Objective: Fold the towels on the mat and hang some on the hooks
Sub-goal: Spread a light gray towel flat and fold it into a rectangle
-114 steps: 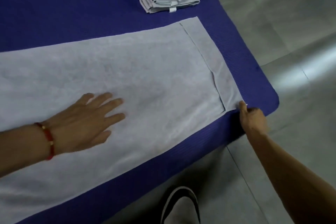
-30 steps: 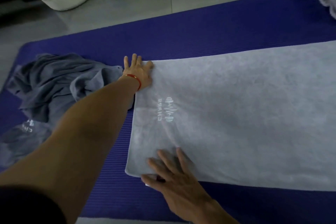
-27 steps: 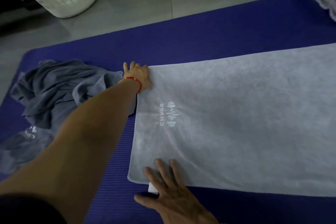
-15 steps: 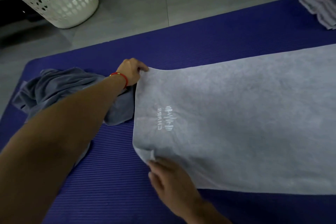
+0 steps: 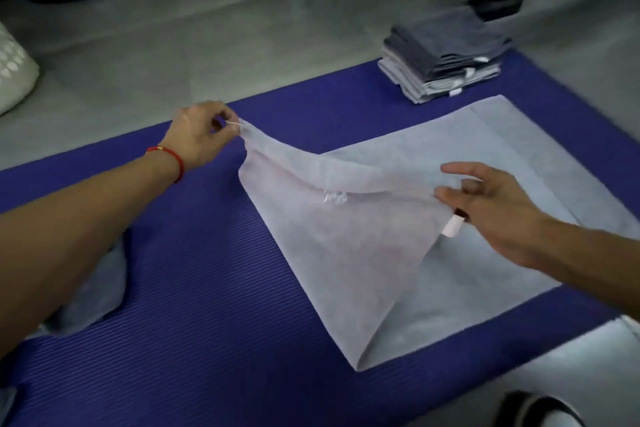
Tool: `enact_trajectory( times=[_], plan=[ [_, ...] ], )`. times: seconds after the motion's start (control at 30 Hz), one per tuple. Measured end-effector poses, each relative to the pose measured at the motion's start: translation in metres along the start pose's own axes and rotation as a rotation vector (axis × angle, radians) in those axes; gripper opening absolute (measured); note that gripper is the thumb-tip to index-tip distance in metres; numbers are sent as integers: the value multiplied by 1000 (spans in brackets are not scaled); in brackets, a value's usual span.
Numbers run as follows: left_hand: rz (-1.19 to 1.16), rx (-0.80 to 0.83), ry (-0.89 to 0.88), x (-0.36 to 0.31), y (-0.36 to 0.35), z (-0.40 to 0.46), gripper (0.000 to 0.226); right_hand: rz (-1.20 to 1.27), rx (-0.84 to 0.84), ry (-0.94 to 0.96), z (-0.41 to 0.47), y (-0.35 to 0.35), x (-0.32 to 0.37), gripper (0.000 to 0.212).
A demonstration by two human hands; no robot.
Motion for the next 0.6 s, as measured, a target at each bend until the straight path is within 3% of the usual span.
enact_trajectory(
  times=[0.13,0.27,0.37,0.5,0.6],
  plan=[
    [-167,9,-46,-89,-37,46,7,-183,-64,-16,11,115,11,42],
    [-341,143,-54,-188,-91,92,14,-204,-118,-17,5,204,-5,15],
    [-426,202,-34,-251,-136,120,18,-118,-234,-27,5,247,-38,11],
    [-245,196,-181,-315,-197,153,2,-2,-432,-106,18,259,-113,21],
    [-135,175,-246,-353,-244,174,11,58,-579,-166,35,257,-153,24]
  ],
)
Point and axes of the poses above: each hand's wrist, its own z-axis towards the middle knuckle, its own y-axis out of the back of the hand, x = y × z, the point moved 4 cm from there along z, towards the middle knuckle, and after that the axes turned 6 degrees about -x, right-handed, at the moved point
